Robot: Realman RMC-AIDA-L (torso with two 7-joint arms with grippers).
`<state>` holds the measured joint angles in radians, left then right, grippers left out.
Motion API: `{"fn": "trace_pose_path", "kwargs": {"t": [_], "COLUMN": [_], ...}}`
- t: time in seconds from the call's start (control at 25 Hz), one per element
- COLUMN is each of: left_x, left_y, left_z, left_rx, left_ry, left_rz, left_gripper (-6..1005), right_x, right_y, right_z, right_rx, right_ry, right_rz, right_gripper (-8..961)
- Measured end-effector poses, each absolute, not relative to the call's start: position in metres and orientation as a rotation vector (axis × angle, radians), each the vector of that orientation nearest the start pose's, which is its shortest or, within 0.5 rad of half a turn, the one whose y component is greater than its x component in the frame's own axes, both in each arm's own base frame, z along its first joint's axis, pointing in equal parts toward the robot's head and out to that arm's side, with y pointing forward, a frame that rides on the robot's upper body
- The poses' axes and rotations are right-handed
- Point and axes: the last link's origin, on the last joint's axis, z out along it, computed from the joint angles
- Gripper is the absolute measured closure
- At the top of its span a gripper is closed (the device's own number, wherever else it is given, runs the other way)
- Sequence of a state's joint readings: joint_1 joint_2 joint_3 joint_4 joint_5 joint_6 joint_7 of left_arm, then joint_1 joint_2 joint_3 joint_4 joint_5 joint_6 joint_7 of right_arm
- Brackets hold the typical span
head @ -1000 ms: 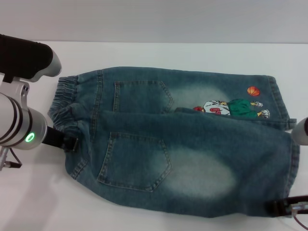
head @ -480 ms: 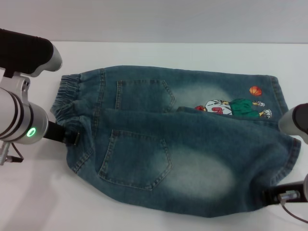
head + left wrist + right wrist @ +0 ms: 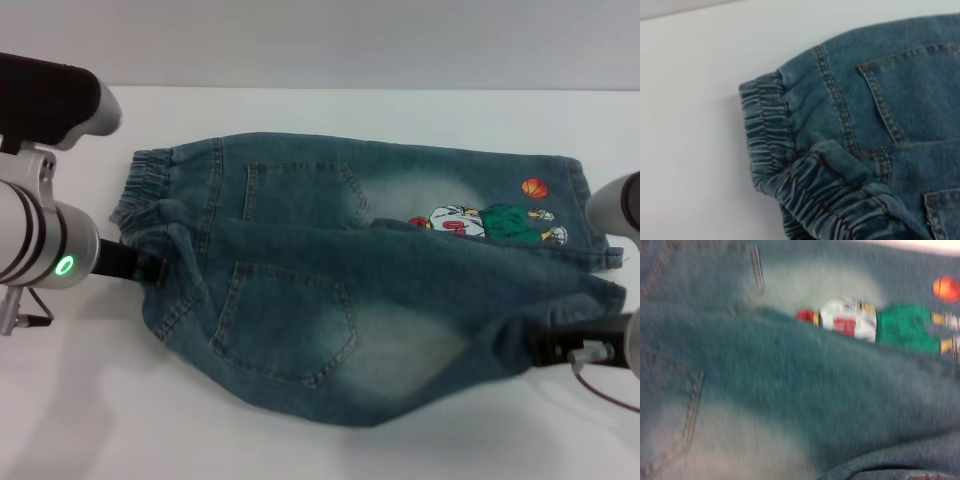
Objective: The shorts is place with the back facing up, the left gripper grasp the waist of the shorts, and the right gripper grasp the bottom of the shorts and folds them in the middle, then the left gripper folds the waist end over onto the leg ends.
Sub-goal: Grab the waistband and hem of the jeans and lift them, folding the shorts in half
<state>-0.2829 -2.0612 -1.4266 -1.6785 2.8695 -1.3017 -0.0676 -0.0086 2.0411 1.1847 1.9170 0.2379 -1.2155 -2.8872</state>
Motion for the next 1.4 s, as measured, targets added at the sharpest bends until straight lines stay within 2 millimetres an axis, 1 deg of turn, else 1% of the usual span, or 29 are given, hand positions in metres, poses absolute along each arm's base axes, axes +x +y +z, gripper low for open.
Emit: {"fn": "trace_pose_path", "kwargs": {"t": [0.12,0.28,0.56,0.76,1.04,1.08,1.12,1.4], "left_x": [-0.207,-0.217,-0.226,-0.223,-0.219,-0.219,-0.216,-0.209], "left_y": [0.325,0.329,0.334,0.340,0.352,0.352,0.357,0.371], "left_z": [0.007,0.016,0.026,0.027,0.021,0.021,0.018,0.013], "left_rx": [-2.018,-1.960,-1.879,-1.863,-1.870,-1.870,-1.875,-1.882], "left_ry": [-1.176,-1.190,-1.178,-1.158,-1.143,-1.143,-1.132,-1.109], "left_rz": [0.252,0.170,0.015,-0.064,-0.164,-0.164,-0.197,-0.260], "left_gripper": [773,772,772,775,769,767,765,753], "right_x": [0.200,0.205,0.222,0.225,0.228,0.228,0.228,0.237], "right_y": [0.261,0.269,0.275,0.279,0.282,0.283,0.283,0.287], "right_z": [-0.013,-0.005,0.008,0.022,0.034,0.036,0.037,0.040], "right_rx": [-1.998,-1.944,-1.833,-1.775,-1.720,-1.715,-1.710,-1.673], "right_ry": [1.228,1.144,1.056,1.023,0.984,0.982,0.980,0.986], "right_rz": [-0.116,-0.055,0.056,0.152,0.247,0.256,0.265,0.316], "right_gripper": [898,898,898,898,898,897,897,897]}}
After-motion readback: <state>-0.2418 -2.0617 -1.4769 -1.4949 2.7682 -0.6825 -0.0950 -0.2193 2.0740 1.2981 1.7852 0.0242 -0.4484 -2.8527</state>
